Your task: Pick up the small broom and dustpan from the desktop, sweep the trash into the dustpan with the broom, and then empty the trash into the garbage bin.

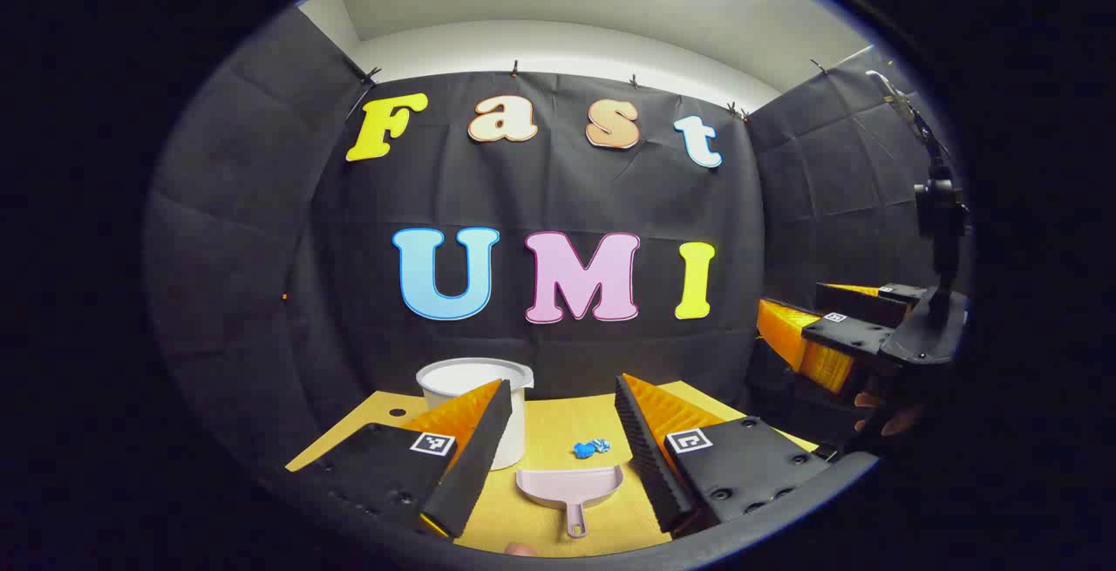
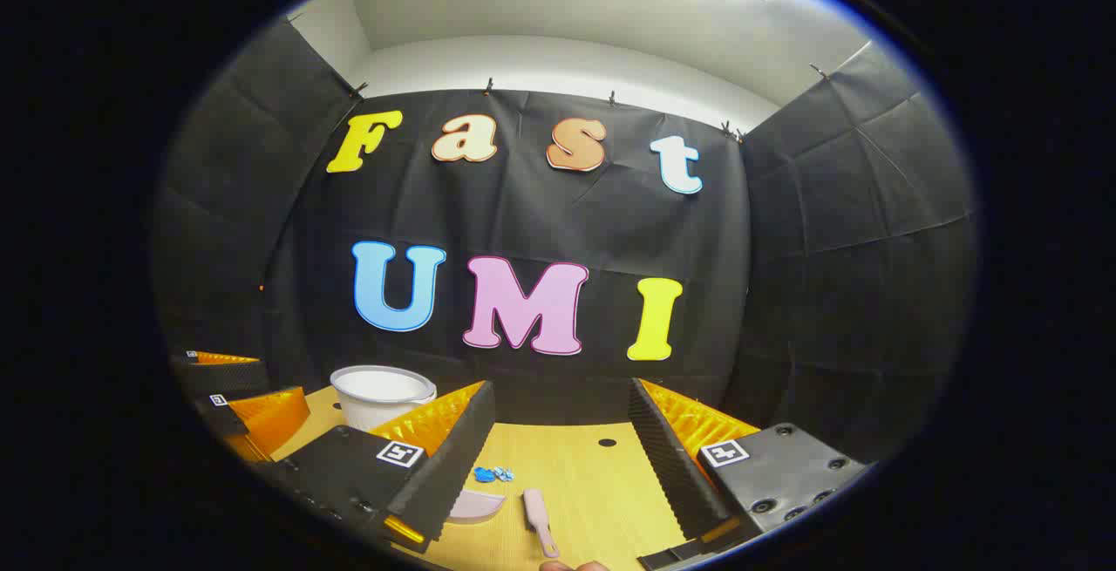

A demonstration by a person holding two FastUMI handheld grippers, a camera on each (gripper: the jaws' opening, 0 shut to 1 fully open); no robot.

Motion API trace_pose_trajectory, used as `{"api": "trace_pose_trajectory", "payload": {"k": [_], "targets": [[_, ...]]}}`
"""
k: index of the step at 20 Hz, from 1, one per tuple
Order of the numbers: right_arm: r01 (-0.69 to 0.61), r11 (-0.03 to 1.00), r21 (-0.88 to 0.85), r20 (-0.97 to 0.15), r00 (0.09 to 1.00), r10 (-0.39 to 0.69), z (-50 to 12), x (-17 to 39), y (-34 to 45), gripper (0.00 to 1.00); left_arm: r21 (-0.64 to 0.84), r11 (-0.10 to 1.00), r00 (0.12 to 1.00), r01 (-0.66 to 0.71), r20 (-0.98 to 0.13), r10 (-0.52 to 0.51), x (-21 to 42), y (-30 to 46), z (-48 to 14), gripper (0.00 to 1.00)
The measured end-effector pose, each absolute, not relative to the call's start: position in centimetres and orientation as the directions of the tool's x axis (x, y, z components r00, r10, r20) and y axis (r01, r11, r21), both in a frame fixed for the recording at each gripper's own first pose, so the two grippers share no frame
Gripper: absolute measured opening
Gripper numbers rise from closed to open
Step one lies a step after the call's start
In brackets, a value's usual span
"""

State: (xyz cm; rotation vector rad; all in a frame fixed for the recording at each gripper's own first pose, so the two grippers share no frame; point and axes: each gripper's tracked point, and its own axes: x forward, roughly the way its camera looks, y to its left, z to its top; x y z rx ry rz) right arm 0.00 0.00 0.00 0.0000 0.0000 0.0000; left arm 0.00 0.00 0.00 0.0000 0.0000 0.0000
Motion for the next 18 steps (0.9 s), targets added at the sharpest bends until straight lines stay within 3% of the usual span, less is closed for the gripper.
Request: {"api": "trace_pose_trajectory", "payload": {"k": [2, 4, 7, 8, 12, 18], "targets": [[-0.007, 0.999, 0.035, 0.015, 1.0, 0.006, 0.3, 0.4, 0.7, 0.96, 0.014, 0.999, 0.999, 0.04, 0.024, -0.04, 0.2, -0.3, 0.1, 0.71], [-0.097, 0.992, 0.081, 0.047, 0.995, 0.093, 1.1, 0.4, 2.9, 0.96, 0.014, 0.999, 0.999, 0.045, 0.009, -0.045, 0.4, 0.2, -0.6, 0.71], [-0.094, 0.991, 0.093, 0.155, 0.985, 0.078, 2.9, -0.1, 2.4, 0.99, -0.04, 0.988, 0.989, 0.149, -0.014, -0.15, 0.3, -2.1, -1.3, 0.71], [-0.082, 0.993, 0.084, 0.162, 0.984, 0.068, 2.9, 0.1, 2.3, 0.95, -0.038, 0.988, 0.989, 0.148, -0.008, -0.149, 0.1, -1.8, -1.1, 0.71], [-0.061, 0.997, 0.051, 0.117, 0.992, 0.054, 1.2, 1.2, 2.1, 0.99, 0.04, 0.995, 0.996, 0.087, 0.021, -0.088, 0.9, -0.7, 0.1, 0.71], [-0.082, 0.996, 0.028, 0.065, 0.995, 0.08, -0.7, 3.3, 1.7, 0.96, 0.011, 1.0, 1.0, 0.029, 0.002, -0.029, 3.0, -0.3, -0.2, 0.71]]}}
